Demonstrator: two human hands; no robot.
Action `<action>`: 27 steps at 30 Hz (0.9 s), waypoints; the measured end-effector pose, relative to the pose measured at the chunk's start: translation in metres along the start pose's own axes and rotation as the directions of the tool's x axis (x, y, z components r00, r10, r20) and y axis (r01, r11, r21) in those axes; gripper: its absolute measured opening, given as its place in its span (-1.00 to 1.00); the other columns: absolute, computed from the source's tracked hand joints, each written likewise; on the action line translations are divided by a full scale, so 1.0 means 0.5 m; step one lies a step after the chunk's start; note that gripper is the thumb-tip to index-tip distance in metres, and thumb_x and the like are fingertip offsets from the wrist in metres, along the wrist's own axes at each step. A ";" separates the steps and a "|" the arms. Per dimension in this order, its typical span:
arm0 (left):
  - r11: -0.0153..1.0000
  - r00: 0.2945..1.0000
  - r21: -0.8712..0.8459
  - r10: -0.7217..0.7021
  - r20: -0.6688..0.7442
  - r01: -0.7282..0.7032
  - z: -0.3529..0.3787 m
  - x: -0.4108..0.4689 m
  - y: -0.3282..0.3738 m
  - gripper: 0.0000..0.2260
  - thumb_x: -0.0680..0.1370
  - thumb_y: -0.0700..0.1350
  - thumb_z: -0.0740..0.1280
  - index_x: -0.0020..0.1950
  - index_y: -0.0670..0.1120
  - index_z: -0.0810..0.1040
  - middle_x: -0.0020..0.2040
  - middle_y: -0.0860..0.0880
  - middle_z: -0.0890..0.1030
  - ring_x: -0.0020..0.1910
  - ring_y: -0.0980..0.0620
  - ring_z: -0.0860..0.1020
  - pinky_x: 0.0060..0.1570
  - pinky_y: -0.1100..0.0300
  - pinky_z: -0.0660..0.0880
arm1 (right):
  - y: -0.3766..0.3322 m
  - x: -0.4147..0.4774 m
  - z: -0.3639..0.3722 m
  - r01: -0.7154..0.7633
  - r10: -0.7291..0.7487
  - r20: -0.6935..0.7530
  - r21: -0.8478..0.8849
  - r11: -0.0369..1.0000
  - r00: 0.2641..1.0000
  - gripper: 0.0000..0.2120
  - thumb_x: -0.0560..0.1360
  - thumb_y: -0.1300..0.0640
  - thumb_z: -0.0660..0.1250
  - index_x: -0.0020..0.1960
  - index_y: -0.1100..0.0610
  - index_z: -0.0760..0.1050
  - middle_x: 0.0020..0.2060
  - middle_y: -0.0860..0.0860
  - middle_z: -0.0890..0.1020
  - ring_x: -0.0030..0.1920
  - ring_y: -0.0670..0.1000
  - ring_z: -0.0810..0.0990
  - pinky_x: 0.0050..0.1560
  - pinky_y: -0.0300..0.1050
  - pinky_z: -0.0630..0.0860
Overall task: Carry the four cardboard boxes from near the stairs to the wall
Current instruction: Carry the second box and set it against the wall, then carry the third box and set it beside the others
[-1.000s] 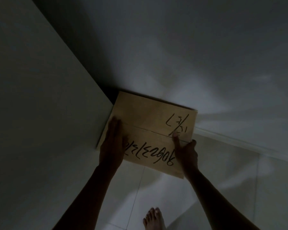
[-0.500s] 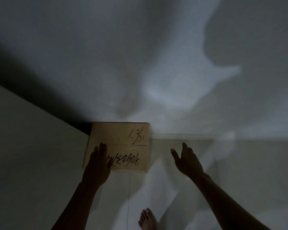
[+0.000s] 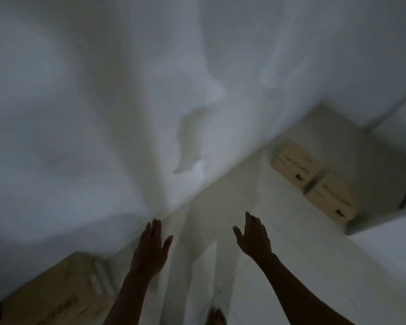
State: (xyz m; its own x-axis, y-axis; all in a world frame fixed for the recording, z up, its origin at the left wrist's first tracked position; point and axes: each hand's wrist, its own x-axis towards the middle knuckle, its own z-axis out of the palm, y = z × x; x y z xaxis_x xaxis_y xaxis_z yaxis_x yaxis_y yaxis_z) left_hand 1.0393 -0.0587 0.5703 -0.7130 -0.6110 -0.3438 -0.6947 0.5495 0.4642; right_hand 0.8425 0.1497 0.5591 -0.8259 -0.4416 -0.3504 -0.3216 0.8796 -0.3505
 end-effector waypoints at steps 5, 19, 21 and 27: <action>0.966 0.967 0.097 0.229 0.114 -0.240 0.026 0.068 0.254 -0.39 0.64 0.14 0.01 0.59 -0.13 -0.09 0.61 -0.05 -0.05 0.59 0.00 -0.10 0.53 0.09 -0.05 | 0.212 -0.022 -0.167 -0.222 0.242 -0.120 0.159 0.962 0.963 -0.33 0.61 -0.10 0.18 0.56 0.26 0.08 0.45 0.21 0.35 0.45 0.19 0.32 0.44 0.03 0.26; 0.811 0.806 0.170 0.484 0.340 -0.559 0.185 0.304 0.712 -0.37 0.63 0.15 0.04 0.58 -0.16 -0.01 0.61 -0.09 0.04 0.59 -0.03 -0.01 0.52 0.10 0.05 | 0.514 0.071 -0.368 -0.466 0.574 -0.174 0.422 0.778 0.800 -0.34 0.61 -0.10 0.19 0.54 0.26 0.12 0.43 0.22 0.39 0.42 0.21 0.36 0.39 0.08 0.34; 0.798 0.786 0.166 0.492 0.374 -0.579 0.208 0.347 0.756 -0.38 0.64 0.15 0.04 0.58 -0.17 -0.01 0.61 -0.09 0.04 0.59 -0.02 -0.01 0.52 0.12 0.04 | 0.546 0.105 -0.389 -0.499 0.608 -0.164 0.429 0.753 0.777 -0.34 0.61 -0.11 0.19 0.54 0.24 0.12 0.43 0.21 0.38 0.42 0.21 0.36 0.39 0.08 0.35; 0.763 0.751 0.192 0.497 0.436 -0.617 0.257 0.489 0.901 -0.38 0.64 0.14 0.02 0.58 -0.17 -0.04 0.61 -0.10 0.02 0.59 -0.03 -0.02 0.51 0.11 0.04 | 0.626 0.235 -0.452 -0.516 0.643 -0.180 0.456 0.725 0.745 -0.34 0.61 -0.12 0.19 0.55 0.24 0.11 0.44 0.21 0.37 0.42 0.21 0.37 0.39 0.09 0.37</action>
State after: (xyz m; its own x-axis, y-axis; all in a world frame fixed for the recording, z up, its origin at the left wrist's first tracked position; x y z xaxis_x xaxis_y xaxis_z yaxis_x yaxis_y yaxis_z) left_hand 0.5399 0.1123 0.5905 -0.9217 0.0627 -0.3828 -0.1084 0.9059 0.4094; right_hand 0.5402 0.4132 0.6045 -0.9051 0.2684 -0.3297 0.4038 0.7853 -0.4693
